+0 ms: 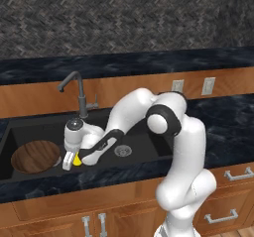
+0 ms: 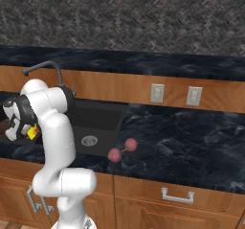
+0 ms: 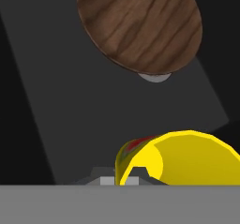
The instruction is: Remove the onion and onion from the sink. Then move the bowl and cup from the counter to the sink for washing.
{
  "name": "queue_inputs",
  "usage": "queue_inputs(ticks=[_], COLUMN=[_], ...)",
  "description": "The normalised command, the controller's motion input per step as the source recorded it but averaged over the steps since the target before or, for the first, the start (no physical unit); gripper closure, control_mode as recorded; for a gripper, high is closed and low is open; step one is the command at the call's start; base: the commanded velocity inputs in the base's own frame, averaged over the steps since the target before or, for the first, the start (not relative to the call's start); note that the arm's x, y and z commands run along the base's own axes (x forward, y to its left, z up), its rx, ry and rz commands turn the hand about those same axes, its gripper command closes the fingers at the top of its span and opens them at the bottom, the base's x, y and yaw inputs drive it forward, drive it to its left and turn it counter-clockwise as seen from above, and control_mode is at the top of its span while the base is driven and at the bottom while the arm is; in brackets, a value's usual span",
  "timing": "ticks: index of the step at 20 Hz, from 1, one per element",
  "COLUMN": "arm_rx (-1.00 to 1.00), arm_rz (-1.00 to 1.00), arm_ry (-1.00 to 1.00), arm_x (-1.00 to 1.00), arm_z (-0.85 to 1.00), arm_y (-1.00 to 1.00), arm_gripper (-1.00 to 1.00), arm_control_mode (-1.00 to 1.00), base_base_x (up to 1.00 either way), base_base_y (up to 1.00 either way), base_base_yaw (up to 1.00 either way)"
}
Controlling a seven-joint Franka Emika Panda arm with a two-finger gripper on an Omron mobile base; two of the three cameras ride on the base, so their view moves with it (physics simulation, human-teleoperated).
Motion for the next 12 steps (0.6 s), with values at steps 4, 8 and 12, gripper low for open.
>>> queue_inputs(ticks=[4,8,12], arm_rx=[0.0,0.0,0.0], arm_rz=[0.0,0.0,0.0], arm_ry=[0.0,0.0,0.0], arm_x=[0.25,0.27,0.18], arm_z=[-0.08,-0.07,-0.12], arm_y=[0.02,0.03,0.09], arm_gripper=[1.0,1.0,1.0], arm_control_mode=[-1.0,-1.0,-1.0], base_base_x=[0.0,0.0,0.0], base_base_y=[0.0,0.0,0.0], base_base_yaw=[0.0,0.0,0.0])
